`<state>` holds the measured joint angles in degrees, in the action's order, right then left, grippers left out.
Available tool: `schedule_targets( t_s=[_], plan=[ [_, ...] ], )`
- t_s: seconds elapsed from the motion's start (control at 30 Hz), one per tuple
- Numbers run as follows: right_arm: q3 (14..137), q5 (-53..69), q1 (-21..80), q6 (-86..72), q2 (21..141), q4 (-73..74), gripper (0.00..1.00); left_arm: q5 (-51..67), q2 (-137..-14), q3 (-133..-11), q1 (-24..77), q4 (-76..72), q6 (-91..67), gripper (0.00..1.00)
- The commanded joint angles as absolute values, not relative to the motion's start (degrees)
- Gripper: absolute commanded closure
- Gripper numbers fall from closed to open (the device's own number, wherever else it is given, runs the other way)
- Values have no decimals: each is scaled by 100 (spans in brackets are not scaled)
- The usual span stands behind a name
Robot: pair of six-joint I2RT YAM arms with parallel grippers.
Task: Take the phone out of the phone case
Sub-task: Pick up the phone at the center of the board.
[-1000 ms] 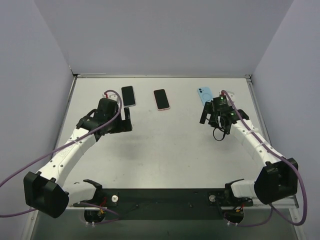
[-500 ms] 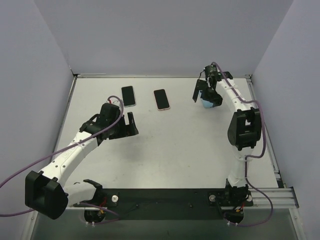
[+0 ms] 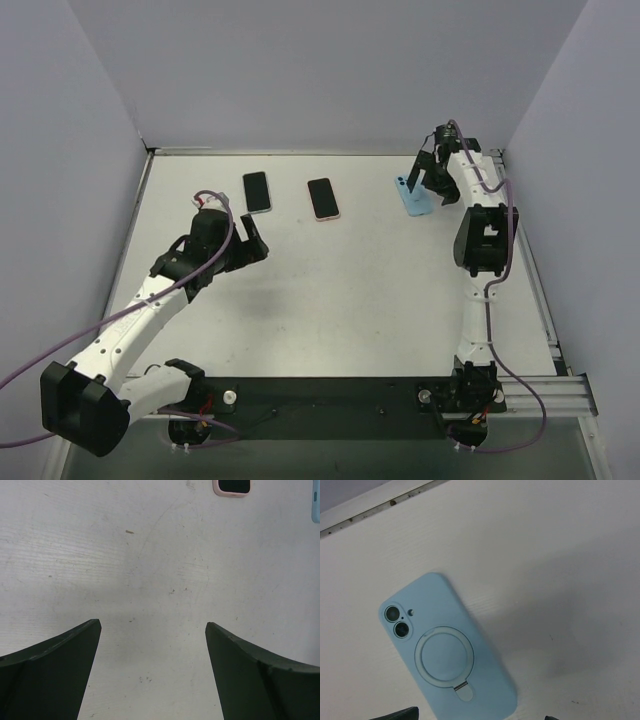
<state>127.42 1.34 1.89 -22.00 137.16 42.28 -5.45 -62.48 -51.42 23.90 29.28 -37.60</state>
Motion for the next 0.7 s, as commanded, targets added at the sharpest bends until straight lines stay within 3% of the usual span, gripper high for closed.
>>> schedule_targets(
  t_s=[0.0,0.37,0.67],
  plan=[
    [12850,290,106,-2145,14018,4062,0,-853,-6126,-5098,2373,2654,-3929,2],
    [12604,1651,114,-1942,14115,3313,0,-941,-6249,-5203,2373,2742,-3981,3],
    [13157,494,536,-792,14370,4324,0,-668,-6714,-5476,2373,2962,-4017,2]
  ],
)
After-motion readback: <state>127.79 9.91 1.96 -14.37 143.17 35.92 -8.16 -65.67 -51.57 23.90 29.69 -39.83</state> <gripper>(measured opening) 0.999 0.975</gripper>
